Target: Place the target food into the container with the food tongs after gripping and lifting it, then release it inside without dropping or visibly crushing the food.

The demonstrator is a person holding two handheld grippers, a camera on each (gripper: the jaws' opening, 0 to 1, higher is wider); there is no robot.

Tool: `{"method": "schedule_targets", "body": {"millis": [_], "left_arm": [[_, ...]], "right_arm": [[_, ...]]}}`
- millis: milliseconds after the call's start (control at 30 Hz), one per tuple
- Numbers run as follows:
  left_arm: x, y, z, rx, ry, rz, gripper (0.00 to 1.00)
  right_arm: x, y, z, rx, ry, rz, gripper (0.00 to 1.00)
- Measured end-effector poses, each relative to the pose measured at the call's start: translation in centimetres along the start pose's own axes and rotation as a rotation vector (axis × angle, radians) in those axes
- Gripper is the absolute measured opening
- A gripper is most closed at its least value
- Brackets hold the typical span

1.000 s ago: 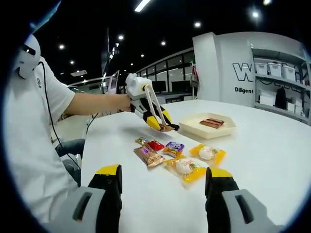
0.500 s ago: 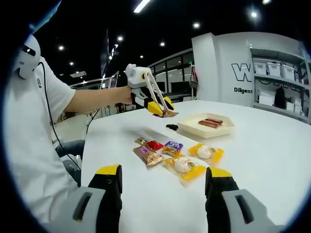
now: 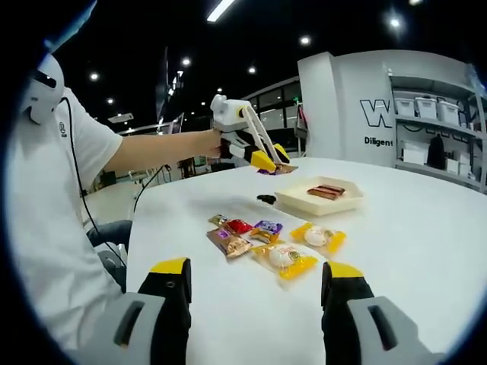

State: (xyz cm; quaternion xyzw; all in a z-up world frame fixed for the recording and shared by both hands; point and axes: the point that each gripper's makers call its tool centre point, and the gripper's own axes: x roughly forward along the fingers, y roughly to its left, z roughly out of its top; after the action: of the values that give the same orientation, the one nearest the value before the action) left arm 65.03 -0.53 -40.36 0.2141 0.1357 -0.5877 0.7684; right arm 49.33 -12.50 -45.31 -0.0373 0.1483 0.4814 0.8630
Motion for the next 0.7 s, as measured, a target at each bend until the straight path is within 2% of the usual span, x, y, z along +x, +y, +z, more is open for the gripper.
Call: {"method": "schedule_targets", "body": {"millis": [233, 533, 700], "left_arm": [[1.5, 1.6, 0.1, -0.001, 0.003, 0.004, 0.21], [3.6, 3.8, -1.5, -0.008, 0.040, 0.015, 0.21], [4.7, 4.2, -2.2, -0.008, 0.054, 0.014, 0.21]], "right_arm": [[-0.4, -0.5, 0.1, 0.000, 0.003, -0.014, 0.68], [-0.7, -0.8, -0.1, 0.005, 0.011, -0.027, 0.69], [-0.9, -1.2, -0.1, 0.007, 0.014, -0.036, 0.69]]}}
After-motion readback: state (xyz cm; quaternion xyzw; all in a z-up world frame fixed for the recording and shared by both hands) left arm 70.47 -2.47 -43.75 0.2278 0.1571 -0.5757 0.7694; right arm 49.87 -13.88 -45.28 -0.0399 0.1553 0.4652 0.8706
